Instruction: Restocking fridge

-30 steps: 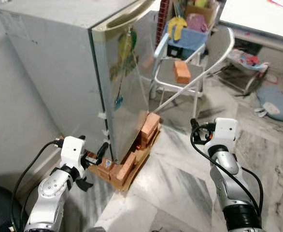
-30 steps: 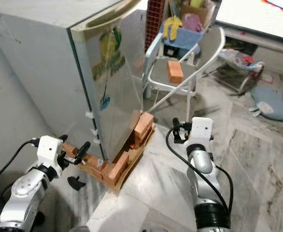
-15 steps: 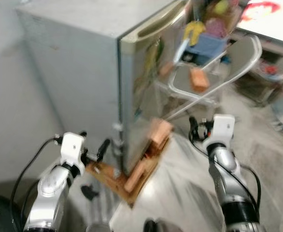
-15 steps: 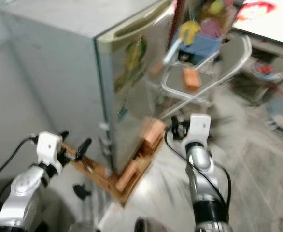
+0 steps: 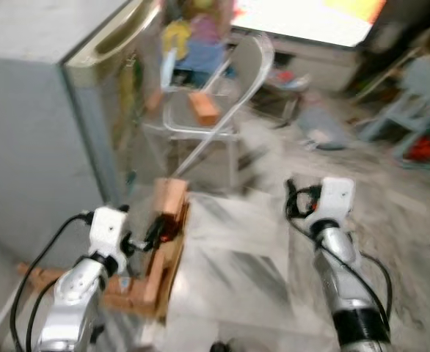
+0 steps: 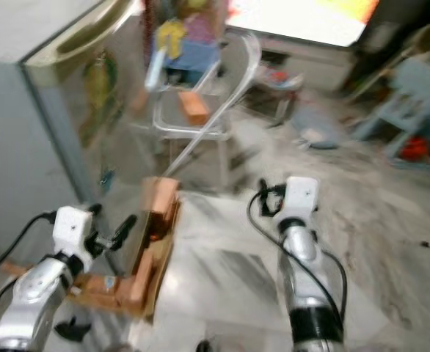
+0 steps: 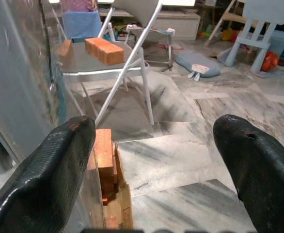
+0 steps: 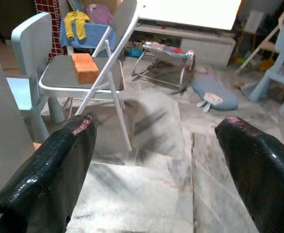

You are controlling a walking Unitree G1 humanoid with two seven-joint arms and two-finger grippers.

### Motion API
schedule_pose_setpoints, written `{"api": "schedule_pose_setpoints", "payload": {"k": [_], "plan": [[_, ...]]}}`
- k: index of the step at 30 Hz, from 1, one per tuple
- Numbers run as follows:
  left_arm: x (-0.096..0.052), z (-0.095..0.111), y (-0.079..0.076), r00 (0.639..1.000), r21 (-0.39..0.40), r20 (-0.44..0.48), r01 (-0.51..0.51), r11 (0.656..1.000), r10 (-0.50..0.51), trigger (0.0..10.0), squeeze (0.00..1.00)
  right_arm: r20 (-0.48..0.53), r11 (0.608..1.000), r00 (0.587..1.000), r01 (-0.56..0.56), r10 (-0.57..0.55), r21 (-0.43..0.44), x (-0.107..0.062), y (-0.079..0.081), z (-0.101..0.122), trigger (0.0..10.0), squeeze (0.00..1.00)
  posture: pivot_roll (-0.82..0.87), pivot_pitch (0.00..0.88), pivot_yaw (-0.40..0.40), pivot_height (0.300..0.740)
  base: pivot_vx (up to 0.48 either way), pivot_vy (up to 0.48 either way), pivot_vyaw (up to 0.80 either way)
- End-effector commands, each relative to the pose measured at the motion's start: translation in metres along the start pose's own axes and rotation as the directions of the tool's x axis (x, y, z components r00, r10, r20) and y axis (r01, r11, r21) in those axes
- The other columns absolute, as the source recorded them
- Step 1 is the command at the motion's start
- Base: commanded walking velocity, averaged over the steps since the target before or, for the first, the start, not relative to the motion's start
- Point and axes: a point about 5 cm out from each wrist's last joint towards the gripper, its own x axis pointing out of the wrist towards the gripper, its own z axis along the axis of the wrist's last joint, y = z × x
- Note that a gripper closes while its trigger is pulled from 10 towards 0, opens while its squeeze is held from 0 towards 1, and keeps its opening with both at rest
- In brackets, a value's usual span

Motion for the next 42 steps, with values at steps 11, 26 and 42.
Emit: {"api": "schedule_pose_setpoints", "payload": {"k": [11, 26, 42], "plan": [[-0.011, 0.000, 0.023, 0.966, -0.106, 0.044, -0.250, 0.962, 0.255, 10.0, 0.00, 0.002, 0.999, 1.000, 0.013, -0.013, 0.047, -0.029, -0.004, 0.001, 10.0, 0.00, 0.14, 0.000, -0.047, 0.740, 0.000, 0.000, 0.00], [0.001, 0.009, 0.019, 0.973, -0.104, 0.077, -0.211, 0.972, 0.220, 10.0, 0.00, -0.025, 0.999, 1.000, 0.004, -0.003, 0.047, -0.054, 0.002, -0.007, 10.0, 0.00, 0.10, 0.000, -0.014, 0.740, 0.059, 0.000, 0.00], [0.002, 0.007, 0.018, 0.976, -0.089, 0.064, -0.201, 0.976, 0.207, 10.0, 0.00, -0.044, 0.999, 0.999, -0.003, 0.005, 0.042, -0.050, 0.000, -0.006, 10.0, 0.00, 0.09, 0.000, -0.024, 0.740, 0.269, 0.000, 0.00]]}}
